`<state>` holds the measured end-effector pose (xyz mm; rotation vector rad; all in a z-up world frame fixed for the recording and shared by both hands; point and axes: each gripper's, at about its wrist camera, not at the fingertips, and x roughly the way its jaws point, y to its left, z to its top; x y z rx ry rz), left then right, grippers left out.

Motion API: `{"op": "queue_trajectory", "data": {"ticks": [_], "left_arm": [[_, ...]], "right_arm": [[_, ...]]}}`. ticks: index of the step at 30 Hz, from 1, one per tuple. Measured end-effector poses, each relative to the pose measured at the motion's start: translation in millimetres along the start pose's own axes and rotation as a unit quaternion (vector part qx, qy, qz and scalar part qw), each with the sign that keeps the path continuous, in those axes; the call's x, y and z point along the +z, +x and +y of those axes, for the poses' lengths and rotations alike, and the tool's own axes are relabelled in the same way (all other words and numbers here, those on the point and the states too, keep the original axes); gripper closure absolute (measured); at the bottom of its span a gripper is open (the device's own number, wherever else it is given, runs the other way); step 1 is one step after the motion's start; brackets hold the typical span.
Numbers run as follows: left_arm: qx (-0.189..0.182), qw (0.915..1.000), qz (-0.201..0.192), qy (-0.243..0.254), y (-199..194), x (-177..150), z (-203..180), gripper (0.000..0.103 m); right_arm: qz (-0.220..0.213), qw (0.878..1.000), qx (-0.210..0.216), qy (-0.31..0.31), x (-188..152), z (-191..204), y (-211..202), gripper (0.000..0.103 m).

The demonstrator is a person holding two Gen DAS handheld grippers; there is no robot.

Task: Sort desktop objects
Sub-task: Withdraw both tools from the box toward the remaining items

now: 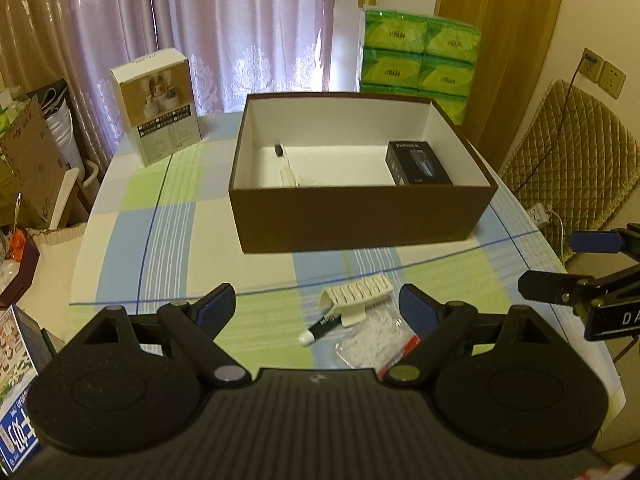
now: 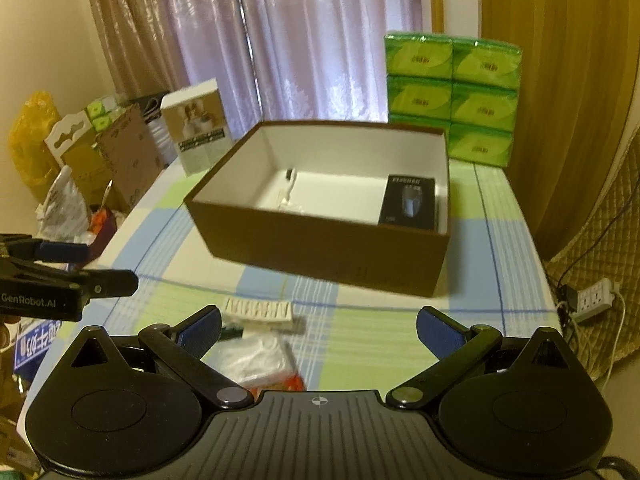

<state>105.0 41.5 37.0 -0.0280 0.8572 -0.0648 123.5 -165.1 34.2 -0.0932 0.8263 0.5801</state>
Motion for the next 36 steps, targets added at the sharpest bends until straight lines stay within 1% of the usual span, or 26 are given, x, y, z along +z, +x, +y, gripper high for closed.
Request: {"op": "queue_trajectory", "data": {"ticks": [10,18,26,36], "left_arm": [[0.001,0.9997,0.024,0.000,4,-21,-5,0.016],[0.008,0.9992,0.039,0.000,8,-31,-6,0.016],[0.013,0.9982,0.058,-0.004,18,-41,-3,0.016],[0.019,0.9960,0.087,-0.009,36,-63,5,0.016]], "right_arm": [[0.021,1.000,0.005,-0.007,-21,6,4,0.002],[0.039,0.999,0.002,-0.010,-34,8,12,0.002],[0.060,0.998,0.008,-0.014,-47,12,24,0.002],[0.080,0.996,0.022,-0.029,-65,17,43,0.002]]}}
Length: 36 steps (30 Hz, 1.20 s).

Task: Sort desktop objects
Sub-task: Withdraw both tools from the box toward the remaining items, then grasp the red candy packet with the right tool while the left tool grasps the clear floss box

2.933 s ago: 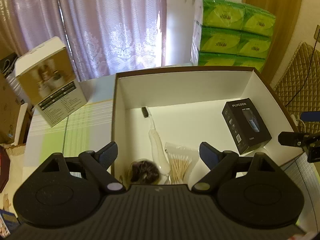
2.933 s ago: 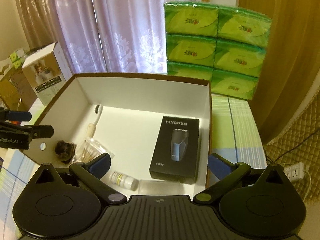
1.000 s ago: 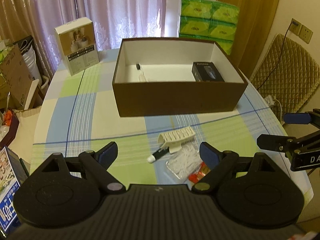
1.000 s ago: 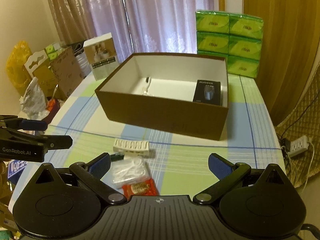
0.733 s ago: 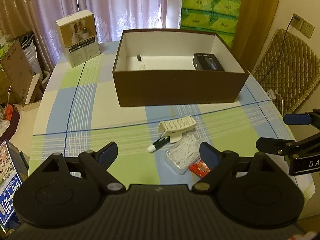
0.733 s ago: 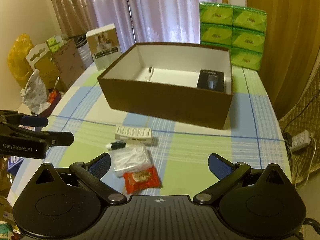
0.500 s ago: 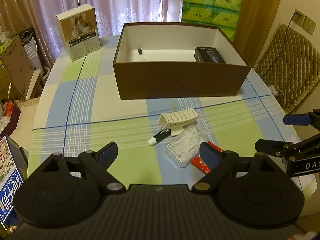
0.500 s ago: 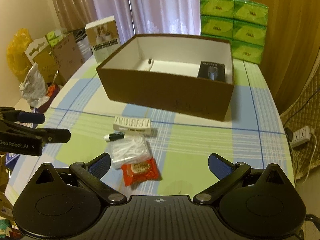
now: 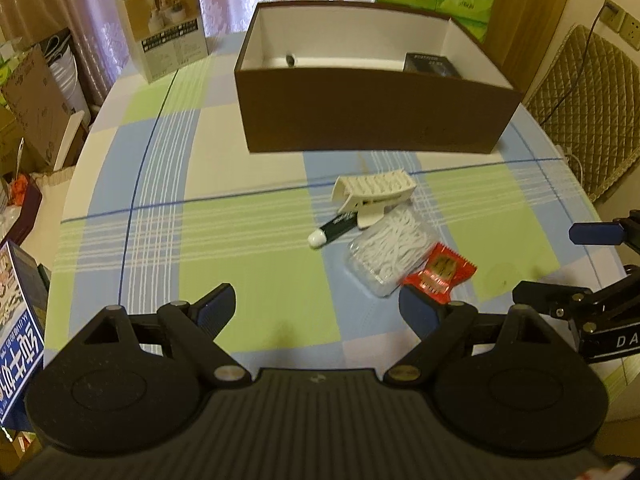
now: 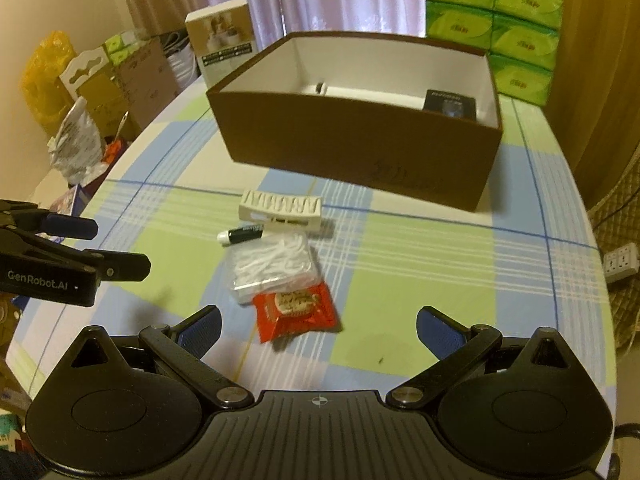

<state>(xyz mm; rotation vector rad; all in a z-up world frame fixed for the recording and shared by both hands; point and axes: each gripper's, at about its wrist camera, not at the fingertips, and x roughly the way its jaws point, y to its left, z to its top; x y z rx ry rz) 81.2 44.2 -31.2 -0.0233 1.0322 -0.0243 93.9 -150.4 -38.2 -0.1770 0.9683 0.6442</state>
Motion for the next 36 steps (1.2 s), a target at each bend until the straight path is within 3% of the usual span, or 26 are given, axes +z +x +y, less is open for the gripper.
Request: {"op": "queue_trajectory", "data": {"ticks": [13,21,31,36], "left_arm": [[0.002,0.9998,0.019,-0.009,24,-7,13,0.017],[-0.001,0.9994,0.033,-0.010,41,-3,17,0.017],[-0.006,0.9988,0.049,-0.002,65,5,20,0.017],[-0.014,0.9984,0.053,0.011,74,9,17,0.018]], "right_arm": [[0.028,0.999,0.019,-0.023,-13,5,36,0.003],[0.036,0.998,0.027,-0.041,-11,6,59,0.023],[0.034,0.995,0.036,-0.087,-5,13,86,0.041],[0.042,0.994,0.030,-0.097,-5,14,95,0.056]]}}
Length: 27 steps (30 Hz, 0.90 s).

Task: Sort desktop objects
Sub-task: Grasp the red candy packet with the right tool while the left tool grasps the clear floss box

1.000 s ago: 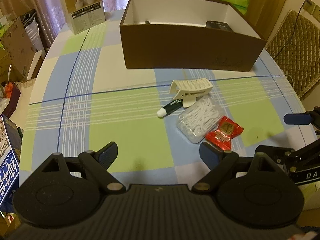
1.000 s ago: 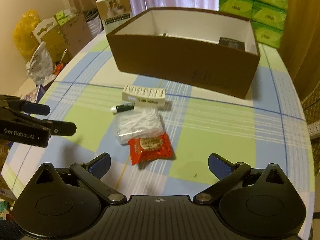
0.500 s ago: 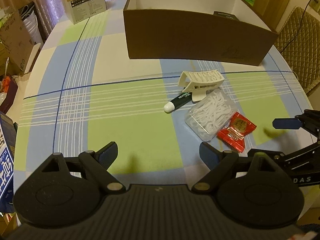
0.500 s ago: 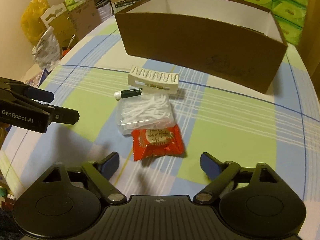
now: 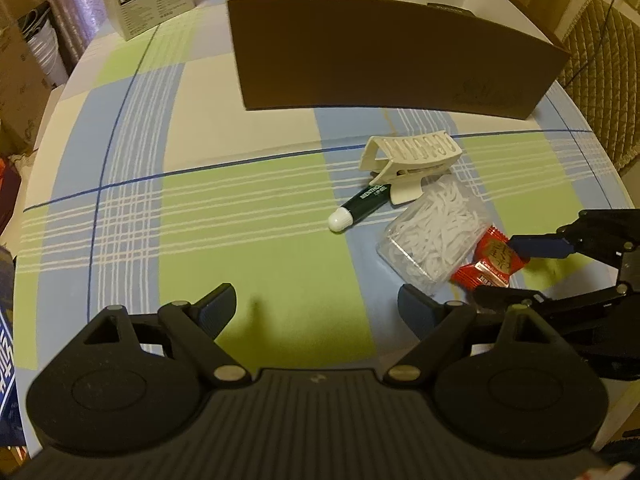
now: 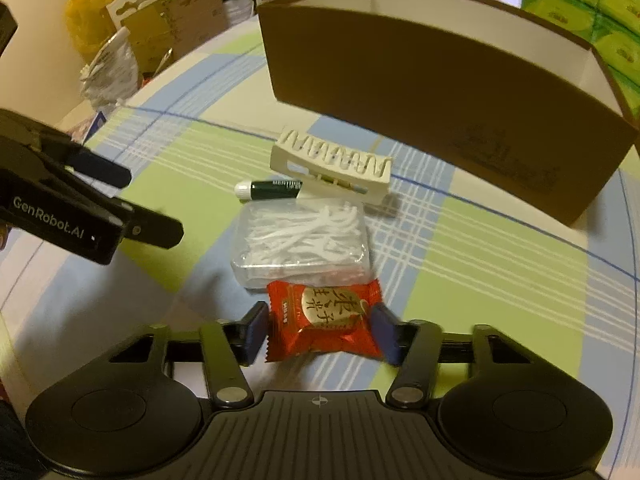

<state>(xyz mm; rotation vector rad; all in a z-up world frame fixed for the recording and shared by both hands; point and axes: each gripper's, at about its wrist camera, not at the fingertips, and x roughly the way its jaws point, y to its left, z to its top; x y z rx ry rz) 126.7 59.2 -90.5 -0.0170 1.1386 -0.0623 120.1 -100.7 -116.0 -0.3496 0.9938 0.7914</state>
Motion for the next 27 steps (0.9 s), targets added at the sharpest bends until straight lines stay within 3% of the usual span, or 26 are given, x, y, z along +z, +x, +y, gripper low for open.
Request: {"op": "queue_trajectory", "data": {"ticks": [8,14,21,27], "left_arm": [[-0.037,0.9980,-0.007,0.051,14,8,-21,0.020],[-0.075,0.9907,-0.035,0.109,27,18,-41,0.021],[-0.085,0.9804,-0.043,0.172,43,25,-64,0.028],[-0.086,0.9786,-0.027,0.185,53,19,-78,0.050]], "right_arm": [[0.011,0.999,-0.031,0.041,-6,-34,-10,0.058],[0.014,0.995,-0.060,0.082,-17,-67,-26,0.058],[0.017,0.991,-0.079,0.108,-32,-84,-42,0.058],[0.020,0.989,-0.086,0.117,-42,-85,-50,0.058]]}}
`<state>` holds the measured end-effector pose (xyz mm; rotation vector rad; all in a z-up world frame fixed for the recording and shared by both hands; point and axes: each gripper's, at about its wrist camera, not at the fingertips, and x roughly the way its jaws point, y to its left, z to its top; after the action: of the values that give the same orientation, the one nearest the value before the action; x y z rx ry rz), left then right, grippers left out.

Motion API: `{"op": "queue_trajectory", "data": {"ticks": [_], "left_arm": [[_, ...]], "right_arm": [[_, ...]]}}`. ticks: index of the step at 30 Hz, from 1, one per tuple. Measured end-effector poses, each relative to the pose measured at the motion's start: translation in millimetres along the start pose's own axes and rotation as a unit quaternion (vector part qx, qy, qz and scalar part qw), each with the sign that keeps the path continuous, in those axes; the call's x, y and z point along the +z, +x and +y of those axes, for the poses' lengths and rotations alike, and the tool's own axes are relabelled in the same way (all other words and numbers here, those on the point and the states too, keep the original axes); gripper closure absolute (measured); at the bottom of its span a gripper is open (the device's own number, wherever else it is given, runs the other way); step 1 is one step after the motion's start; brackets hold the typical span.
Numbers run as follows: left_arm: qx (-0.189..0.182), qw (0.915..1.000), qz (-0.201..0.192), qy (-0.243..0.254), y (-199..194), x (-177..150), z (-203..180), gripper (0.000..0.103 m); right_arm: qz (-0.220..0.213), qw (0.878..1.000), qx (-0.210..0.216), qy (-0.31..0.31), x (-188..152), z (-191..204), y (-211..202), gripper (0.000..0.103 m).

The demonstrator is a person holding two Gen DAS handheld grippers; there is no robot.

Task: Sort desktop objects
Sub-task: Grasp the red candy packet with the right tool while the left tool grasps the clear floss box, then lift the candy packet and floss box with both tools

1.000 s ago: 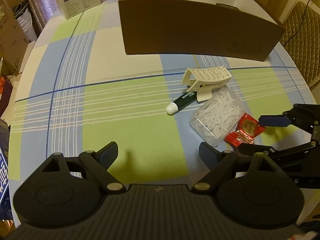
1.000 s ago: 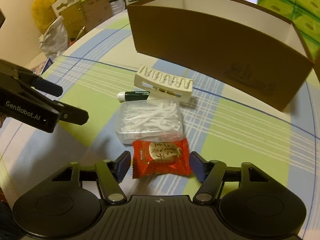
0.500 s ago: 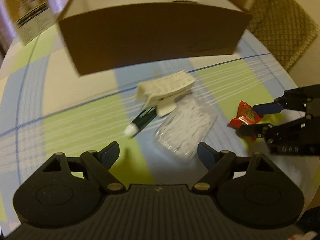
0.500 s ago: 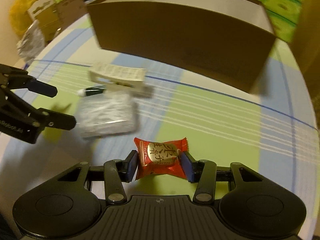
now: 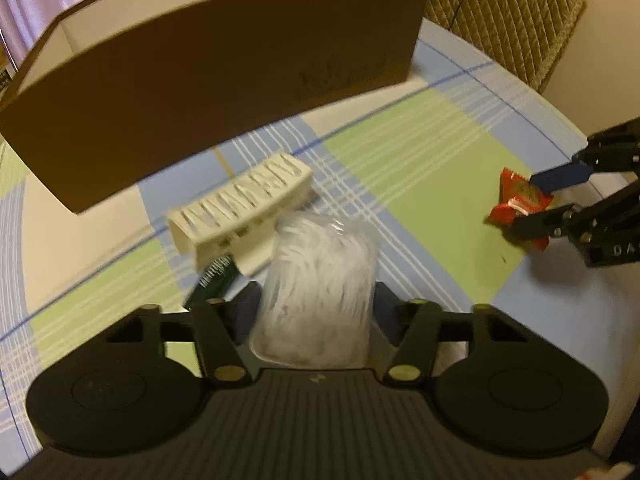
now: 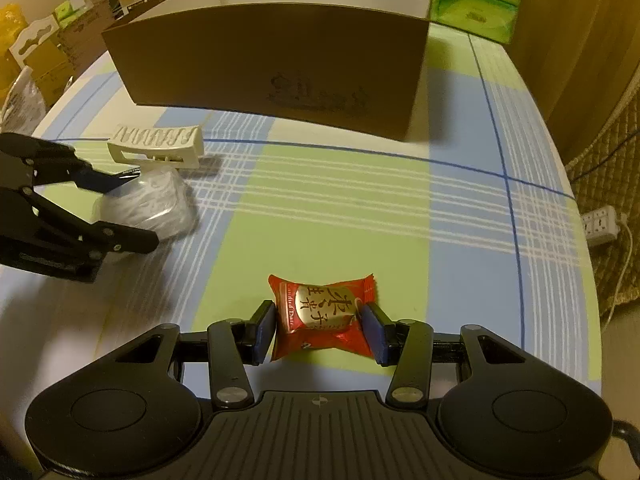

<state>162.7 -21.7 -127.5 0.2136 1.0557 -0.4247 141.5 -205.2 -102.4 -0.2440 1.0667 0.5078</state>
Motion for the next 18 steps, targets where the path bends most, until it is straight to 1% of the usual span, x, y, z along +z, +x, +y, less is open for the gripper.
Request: {"op": "queue_trajectory", "data": {"ticks": [3,6,10,13,14,15,17,18], "left_arm": [[-0.005,0.9998,0.005,-0.017,-6,-8,-2,0.051],[0.007,0.9994,0.013,-0.030,-13,-20,-5,0.051],[0.022,0.9972,0.035,-0.063,-26,-38,-3,0.051],[0.036,0.9943,0.042,-0.092,-32,-46,2,0.050],[0.038,0.9935,0.042,-0.098,-31,-47,4,0.050],[0.038,0.9930,0.044,-0.103,-31,-47,6,0.050],[0.040,0.9925,0.042,-0.107,-30,-45,5,0.050],[0.041,0.9927,0.041,-0.105,-29,-44,5,0.050]], "right_arm": [[0.002,1.000,0.000,0.000,-3,0,0,0.058],[0.003,1.000,0.002,0.001,-6,0,-2,0.058],[0.001,1.000,0.007,-0.001,-10,4,-4,0.058],[-0.002,1.000,0.007,-0.007,-11,7,-6,0.057],[-0.003,1.000,0.008,-0.008,-12,7,-6,0.055],[-0.006,1.000,0.007,-0.007,-12,7,-7,0.051],[-0.009,1.000,0.002,-0.006,-12,7,-6,0.047],[-0.009,1.000,0.001,-0.007,-12,7,-6,0.046]]}}
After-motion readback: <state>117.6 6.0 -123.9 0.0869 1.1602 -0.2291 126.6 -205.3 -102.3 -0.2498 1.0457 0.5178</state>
